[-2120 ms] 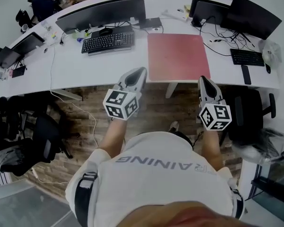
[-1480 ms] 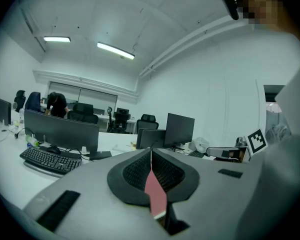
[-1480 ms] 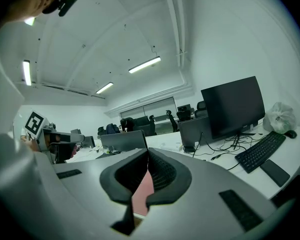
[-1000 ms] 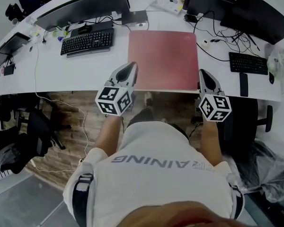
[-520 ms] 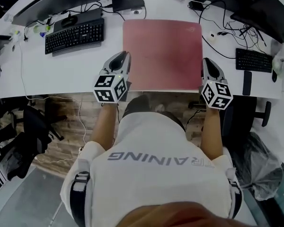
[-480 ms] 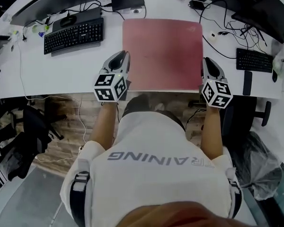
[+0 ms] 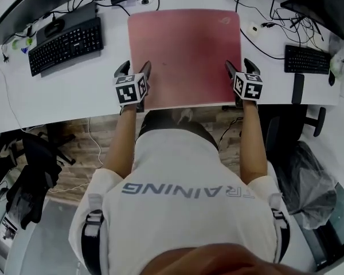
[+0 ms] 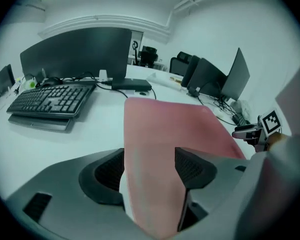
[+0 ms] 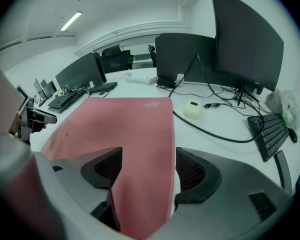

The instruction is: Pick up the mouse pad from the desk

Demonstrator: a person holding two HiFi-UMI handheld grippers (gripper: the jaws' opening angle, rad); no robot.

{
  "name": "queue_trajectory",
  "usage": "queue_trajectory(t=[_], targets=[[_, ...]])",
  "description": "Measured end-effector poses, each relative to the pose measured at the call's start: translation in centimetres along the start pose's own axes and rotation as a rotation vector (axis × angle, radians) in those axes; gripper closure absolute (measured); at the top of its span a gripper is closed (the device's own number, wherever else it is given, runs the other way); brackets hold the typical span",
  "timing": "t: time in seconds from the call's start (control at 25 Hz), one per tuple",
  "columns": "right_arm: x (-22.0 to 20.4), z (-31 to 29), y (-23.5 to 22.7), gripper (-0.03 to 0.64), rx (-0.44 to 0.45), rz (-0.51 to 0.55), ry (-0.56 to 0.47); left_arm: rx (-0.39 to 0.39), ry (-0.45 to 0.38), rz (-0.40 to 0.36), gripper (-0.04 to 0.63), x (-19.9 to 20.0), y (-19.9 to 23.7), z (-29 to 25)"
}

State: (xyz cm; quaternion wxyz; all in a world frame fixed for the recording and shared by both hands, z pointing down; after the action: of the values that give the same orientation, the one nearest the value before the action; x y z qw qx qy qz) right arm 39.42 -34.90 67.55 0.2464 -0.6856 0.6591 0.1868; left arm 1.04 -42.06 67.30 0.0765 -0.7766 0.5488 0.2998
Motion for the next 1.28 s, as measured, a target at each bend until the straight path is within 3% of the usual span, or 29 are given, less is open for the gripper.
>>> queue_trajectory(t=[0.24,0.52,0.72,0.96,1.04,1.12,1.16,1.2,1.28], targets=[[-2.1,-2.2,-0.6,0.264,0.003,-0.006,0.073,0.035,0.097,-0.02,0.273,-2.2,-0.6,-2.3],[-2.5,-2.3,-0.9,0.254,0.009,-0.046,0.044,0.116,0.082,-0.059,0.272,-2.7,-1.0,-2.8],[-2.8,-2.2,-0.5,0.266,-0.018,-0.063,0.021,0.115,0.085,-0.014,0.245,-2.8,-0.4,-2.9],[-2.6,-2.2,0.4,0.362,-0.003,-0.054,0.026,0.153,0.06,-0.015,0.252,-3.0,-1.0,-2.7],[-2.6,-2.2,1.1,0.446,0.002,-0.027,0.029,0.165,0.064,-0.03,0.264,-2.9,-1.3,-2.6],[-2.3,-1.9,1.8,0.475,-0.012,0.022,0.024,0.191,0.071,-0.063,0.299,-3.1,-1.7,-2.5],[-2.2,-1.6,2.0,0.489,-0.013,0.033,0.019,0.206,0.078,-0.077,0.382,-3.3,-1.9,-2.4],[-2.2,-1.2,2.2,0.505,-0.006,0.035,0.014,0.219,0.081,-0.084,0.565,-3.6,-2.2,-2.3],[-2.3,-0.6,2.5,0.517,0.014,0.037,0.015,0.232,0.074,-0.091,0.565,-4.3,-2.4,-2.0]])
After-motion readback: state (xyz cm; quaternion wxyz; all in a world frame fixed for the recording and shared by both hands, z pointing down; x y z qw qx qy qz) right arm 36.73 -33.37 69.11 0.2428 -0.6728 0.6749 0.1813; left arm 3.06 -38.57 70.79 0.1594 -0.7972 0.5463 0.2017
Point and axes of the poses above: the fingertips, and each gripper's own axes: z backward along the fingers, y to its left, x out of its top, the point moved 6 cm from there along z, backward along the fingers, and after that the axes turned 3 degrees about -z, right-handed, at the moved point
